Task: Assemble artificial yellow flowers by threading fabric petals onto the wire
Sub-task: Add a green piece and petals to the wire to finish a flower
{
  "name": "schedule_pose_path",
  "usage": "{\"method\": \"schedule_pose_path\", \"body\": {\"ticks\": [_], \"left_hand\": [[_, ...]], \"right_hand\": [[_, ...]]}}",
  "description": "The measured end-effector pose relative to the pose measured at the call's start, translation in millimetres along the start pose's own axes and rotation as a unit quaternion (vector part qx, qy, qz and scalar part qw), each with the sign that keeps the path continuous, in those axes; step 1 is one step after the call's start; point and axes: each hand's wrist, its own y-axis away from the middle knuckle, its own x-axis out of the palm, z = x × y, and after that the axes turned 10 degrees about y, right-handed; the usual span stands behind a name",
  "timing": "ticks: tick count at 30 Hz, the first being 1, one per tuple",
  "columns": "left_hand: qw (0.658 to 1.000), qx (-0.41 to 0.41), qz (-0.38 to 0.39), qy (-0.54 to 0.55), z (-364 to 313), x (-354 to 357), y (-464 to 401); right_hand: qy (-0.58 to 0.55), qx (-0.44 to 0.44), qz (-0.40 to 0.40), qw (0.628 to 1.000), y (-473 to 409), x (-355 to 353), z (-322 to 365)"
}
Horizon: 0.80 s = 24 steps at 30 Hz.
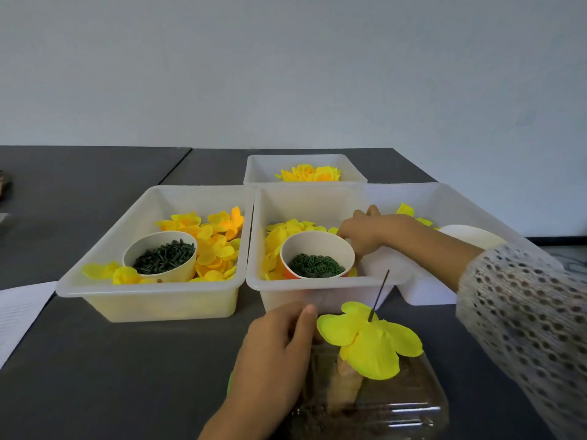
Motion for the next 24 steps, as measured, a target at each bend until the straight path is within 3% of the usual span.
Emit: {"method": "schedule_pose_path", "body": {"ticks": [9,13,18,21,24], "left_hand": [[0.999,-0.042,-0.001,0.002,7,4,-3],[0.999,-0.046,-0.002,-0.006,4,4,-1],[0.998,-0.056,-0.012,-0.031,5,3,1],[0.998,-0.055,-0.013,-0.038,6,3,0],[0.999,-0.038,-0.013,-0.033,6,3,-1]], "right_hand": [[0.046,-0.021,-0.089,0.995,-15,24,11],[0.044,-0.024,-0.092,0.995,-18,27,18],[0.022,-0.005,-0.187,0.982,-10,15,12],[-0.044,0.019,-0.231,0.972,3,2,-6],[-0.204,0.016,-0.26,0.944,22,-11,-26]]}}
